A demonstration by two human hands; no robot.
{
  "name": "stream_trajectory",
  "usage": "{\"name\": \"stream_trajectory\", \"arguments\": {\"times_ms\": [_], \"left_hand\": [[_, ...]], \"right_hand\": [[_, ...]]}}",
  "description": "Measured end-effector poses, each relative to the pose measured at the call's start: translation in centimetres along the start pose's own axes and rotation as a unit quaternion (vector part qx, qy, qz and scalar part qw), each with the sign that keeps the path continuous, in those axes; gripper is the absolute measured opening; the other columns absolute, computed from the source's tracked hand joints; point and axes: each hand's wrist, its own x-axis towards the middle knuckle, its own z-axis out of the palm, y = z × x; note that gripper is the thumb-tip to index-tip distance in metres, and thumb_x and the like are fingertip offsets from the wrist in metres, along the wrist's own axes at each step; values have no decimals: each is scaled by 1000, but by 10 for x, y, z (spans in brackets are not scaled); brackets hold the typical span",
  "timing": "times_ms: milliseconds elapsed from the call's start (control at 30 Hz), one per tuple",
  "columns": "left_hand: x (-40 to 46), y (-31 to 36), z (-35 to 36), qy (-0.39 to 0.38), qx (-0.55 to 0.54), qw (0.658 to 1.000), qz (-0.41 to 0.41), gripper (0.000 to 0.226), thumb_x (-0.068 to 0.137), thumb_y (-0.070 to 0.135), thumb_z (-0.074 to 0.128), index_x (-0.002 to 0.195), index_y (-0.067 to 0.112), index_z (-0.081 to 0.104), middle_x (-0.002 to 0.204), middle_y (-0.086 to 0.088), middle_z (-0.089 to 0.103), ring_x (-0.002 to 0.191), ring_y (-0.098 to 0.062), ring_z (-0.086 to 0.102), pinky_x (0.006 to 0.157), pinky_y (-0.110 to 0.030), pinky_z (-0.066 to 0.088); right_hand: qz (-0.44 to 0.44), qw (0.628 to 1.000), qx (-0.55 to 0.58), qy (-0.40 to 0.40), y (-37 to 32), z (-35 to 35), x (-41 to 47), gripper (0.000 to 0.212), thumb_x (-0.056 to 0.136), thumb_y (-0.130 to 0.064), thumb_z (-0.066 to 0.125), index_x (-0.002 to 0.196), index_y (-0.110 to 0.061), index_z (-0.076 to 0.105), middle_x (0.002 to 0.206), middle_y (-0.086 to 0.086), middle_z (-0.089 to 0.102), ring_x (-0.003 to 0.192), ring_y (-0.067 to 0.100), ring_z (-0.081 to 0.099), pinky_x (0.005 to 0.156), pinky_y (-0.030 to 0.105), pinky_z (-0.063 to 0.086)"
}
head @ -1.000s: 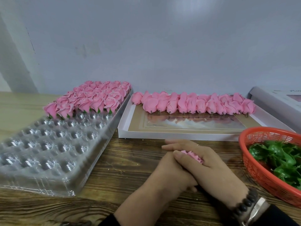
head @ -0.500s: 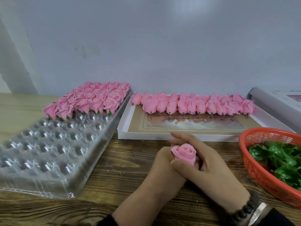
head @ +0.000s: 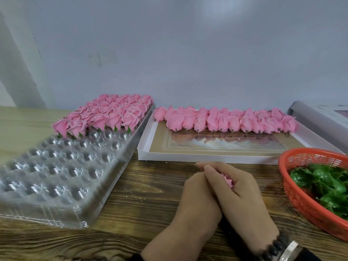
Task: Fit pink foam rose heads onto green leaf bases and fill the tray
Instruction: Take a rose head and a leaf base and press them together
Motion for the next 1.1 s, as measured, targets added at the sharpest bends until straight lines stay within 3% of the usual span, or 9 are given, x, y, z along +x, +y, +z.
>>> {"name": "stream_trajectory", "arguments": {"times_ms": [133, 200, 300, 367, 467, 567, 867, 967, 1100], "left_hand": [[0, 3, -8, -68, -116, 990, -31, 20, 90, -2, 50, 92, 16, 59, 81, 14, 57, 70, 17, 56, 64, -1, 40], [-1, 4, -13, -114, -100, 987, -44, 20, 88, -6, 50, 99, 7, 61, 88, 10, 61, 73, 7, 60, 65, -2, 42], [-5, 7, -15, -183, -96, 973, -104, 39, 82, -8, 51, 51, 15, 59, 50, 6, 59, 44, -11, 55, 47, -13, 47], [-6, 8, -14, -179, -92, 972, -124, 40, 83, 1, 47, 45, 14, 50, 38, 4, 49, 36, -9, 47, 42, -18, 42], [-7, 11, -13, -148, -131, 975, -99, 32, 85, -1, 47, 58, 15, 49, 33, 5, 48, 32, -3, 45, 37, -10, 34], [-5, 12, -17, -95, -189, 976, -43, 22, 86, -7, 53, 69, 6, 59, 55, 7, 60, 52, 2, 55, 50, -8, 41], [-2, -5, -6, -14, -58, 998, -29, 30, 89, 14, 58, 63, 30, 58, 67, 11, 63, 67, 0, 60, 67, -25, 53], [-4, -5, -1, -7, 6, 1000, -3, 25, 90, 21, 54, 69, 34, 60, 69, 17, 62, 70, 10, 59, 65, -10, 48], [-2, 3, -2, -42, 7, 999, 21, 18, 90, 6, 51, 99, 12, 66, 70, 18, 52, 64, 27, 47, 60, 3, 36]], "right_hand": [[-6, 995, -65, -70, -4, -1, 3, 23, 87, -15, 56, 88, -31, 73, 95, -22, 69, 96, -13, 56, 85, 1, 35], [11, 991, -72, -110, -5, -4, 3, 25, 87, -18, 55, 91, -34, 72, 88, -27, 68, 85, -16, 58, 76, 0, 37], [37, 985, -51, -160, -7, -10, 2, 26, 89, -22, 50, 94, -38, 71, 62, -15, 67, 50, -4, 60, 52, 7, 42], [58, 980, -16, -189, -9, -13, 2, 25, 88, -29, 47, 96, -37, 70, 52, -2, 65, 36, 11, 56, 42, 21, 45], [43, 986, -4, -164, -7, -14, 3, 21, 83, -35, 57, 100, -36, 69, 81, -16, 71, 62, 2, 67, 58, 18, 51], [16, 995, 0, -100, -3, -12, 2, 35, 75, -36, 70, 108, -40, 61, 104, -26, 66, 98, -10, 59, 82, 6, 43], [-15, 999, 35, -29, -3, -4, -3, 49, 65, -59, 54, 106, -35, 63, 105, -31, 64, 99, -13, 57, 80, 0, 38], [-15, 999, 36, -5, -3, -2, -2, 29, 74, -47, 57, 91, -29, 71, 88, -23, 70, 87, -9, 63, 73, 3, 41], [-7, 1000, 15, -18, -1, -4, 1, 16, 85, -26, 59, 83, -24, 74, 86, -20, 72, 87, -8, 63, 75, 3, 41]]}}
